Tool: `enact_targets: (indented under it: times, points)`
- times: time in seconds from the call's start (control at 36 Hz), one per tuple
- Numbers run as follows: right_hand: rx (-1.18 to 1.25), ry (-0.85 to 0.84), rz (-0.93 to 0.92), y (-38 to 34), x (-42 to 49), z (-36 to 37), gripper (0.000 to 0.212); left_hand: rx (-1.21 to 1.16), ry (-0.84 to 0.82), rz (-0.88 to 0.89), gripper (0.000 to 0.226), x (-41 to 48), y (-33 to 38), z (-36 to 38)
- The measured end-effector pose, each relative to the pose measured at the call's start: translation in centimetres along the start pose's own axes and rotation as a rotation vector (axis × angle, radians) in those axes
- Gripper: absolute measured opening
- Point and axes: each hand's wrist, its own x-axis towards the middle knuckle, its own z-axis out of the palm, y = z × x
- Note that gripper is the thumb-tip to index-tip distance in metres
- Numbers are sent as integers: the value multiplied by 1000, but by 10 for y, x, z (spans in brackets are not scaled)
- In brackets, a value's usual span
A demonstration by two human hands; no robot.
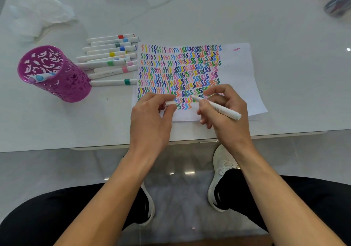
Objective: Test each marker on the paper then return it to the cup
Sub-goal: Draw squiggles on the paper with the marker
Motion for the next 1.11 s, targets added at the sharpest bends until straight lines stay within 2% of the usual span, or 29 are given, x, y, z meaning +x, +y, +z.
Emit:
enact_targets:
  times: [0.06, 0.19, 0.36, 0.5, 0.78, 1.11]
  points:
    - [32, 2, -9, -3, 0, 0, 11, -84, 14, -40, 18, 0, 1, -4]
    - [148, 12, -8, -15, 2, 2, 8, -472, 17, -186, 14, -2, 6, -12]
    - [299, -18, 53, -24, 1, 9, 17, -701, -40, -285, 14, -5, 6, -16]
    - [258, -37, 39, -27, -1, 14, 14, -729, -76, -293, 15, -8, 4, -19]
    - [176, -88, 70, -24, -1, 24, 15, -664, -121, -192, 18, -11, 2, -25]
    - [319, -114, 139, -17, 1, 32, 15, -654, -103, -193, 15, -10, -2, -29]
